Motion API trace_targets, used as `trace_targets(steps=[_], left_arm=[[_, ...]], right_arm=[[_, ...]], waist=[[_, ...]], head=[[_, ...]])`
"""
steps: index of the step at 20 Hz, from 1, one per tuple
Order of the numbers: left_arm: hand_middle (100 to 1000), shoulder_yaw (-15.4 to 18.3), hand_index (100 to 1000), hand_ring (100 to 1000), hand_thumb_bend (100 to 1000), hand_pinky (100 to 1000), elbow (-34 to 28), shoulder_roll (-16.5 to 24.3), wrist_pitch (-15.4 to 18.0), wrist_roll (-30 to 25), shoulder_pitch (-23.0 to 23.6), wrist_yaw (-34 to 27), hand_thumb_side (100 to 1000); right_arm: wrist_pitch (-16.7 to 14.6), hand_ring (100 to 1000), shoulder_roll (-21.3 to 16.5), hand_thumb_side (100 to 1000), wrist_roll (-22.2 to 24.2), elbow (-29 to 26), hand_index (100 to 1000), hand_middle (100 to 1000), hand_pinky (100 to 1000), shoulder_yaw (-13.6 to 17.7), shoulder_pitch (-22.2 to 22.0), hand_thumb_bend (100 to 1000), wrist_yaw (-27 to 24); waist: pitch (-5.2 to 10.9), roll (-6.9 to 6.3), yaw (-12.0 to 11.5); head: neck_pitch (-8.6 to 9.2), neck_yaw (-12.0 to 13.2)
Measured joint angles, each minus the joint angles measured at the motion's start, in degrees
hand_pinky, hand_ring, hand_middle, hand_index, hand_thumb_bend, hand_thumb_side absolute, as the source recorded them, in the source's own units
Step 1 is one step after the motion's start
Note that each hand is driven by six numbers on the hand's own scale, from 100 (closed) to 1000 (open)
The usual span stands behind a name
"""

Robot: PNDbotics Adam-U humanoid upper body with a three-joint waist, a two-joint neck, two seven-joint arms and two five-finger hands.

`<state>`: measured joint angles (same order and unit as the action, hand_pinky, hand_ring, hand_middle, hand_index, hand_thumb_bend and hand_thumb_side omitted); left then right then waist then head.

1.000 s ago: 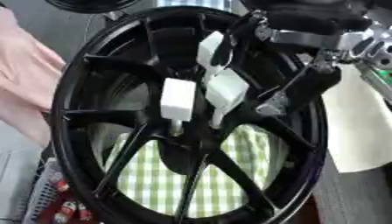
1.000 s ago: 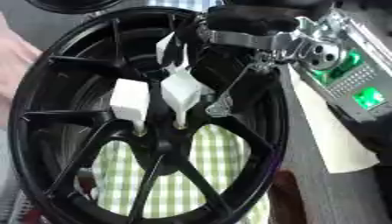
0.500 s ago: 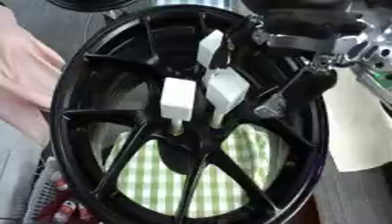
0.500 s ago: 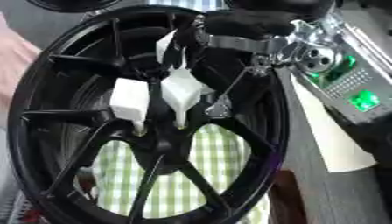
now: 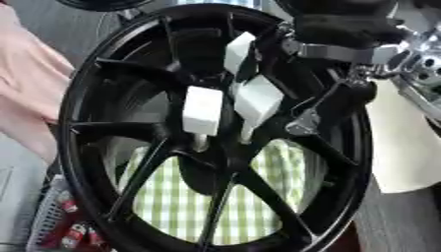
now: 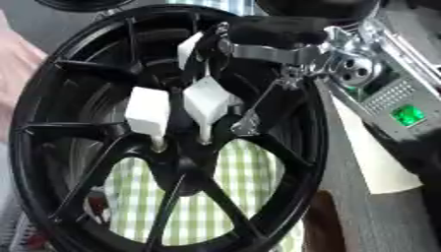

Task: Pull the pin out of the wheel hub.

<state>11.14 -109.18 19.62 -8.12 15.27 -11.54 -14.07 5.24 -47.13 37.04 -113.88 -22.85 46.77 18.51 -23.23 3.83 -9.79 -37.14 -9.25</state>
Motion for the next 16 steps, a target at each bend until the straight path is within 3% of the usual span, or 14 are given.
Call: trace_targets(steps=[16], left_arm=[[554,0.0,713,572,224,745,0.0,0.0,-0.1,-0.2,0.2,0.0,755]], right_arm=[[1.6,648,0.0,100,0.5,0.0,738,623,721,-0.2,-0.2,389,-0.4]], waist=[[-0.18,0.23,-0.4]], head=[[0.06,0.0]])
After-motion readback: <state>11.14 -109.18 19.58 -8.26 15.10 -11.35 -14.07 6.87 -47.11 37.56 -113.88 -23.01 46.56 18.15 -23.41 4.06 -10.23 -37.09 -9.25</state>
